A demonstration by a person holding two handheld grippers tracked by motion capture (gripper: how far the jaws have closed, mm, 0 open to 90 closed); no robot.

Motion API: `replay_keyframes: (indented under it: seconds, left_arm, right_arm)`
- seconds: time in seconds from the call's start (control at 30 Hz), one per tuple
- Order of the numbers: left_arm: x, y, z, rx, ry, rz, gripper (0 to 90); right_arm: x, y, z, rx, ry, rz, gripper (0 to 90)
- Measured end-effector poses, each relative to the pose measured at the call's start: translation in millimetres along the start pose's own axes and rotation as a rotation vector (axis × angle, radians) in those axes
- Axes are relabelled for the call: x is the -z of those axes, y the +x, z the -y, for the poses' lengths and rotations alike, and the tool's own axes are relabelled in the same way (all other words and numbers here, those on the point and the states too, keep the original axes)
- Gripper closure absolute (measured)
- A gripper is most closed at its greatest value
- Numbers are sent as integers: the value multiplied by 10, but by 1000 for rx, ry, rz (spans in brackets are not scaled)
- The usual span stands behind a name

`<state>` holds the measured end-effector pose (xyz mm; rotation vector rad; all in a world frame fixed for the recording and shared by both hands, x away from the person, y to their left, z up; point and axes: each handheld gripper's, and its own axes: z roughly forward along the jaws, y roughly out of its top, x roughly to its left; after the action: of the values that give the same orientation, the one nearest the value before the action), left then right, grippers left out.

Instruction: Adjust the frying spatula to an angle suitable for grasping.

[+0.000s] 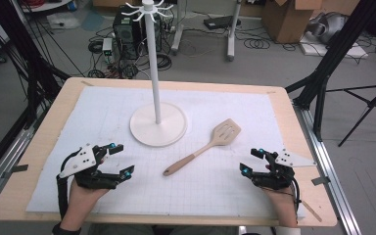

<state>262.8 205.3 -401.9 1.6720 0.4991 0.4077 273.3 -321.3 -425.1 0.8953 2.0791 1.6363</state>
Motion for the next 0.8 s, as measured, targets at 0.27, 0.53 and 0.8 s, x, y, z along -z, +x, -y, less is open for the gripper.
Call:
replay_keyframes:
  seconds: [0.27, 0.53, 0.8]
  left_arm:
    - [-311, -36, -105, 14, 21, 32, 199]
    - [-721, -51, -177, 29, 57, 59, 187]
    - [-1058, -69, -280, 9, 103, 67, 187]
  right_arm:
    - [7, -24, -13, -1, -16, 2, 235]
    - [5, -35, -16, 1, -24, -12, 232]
    - [5, -34, -17, -7, -23, -17, 231]
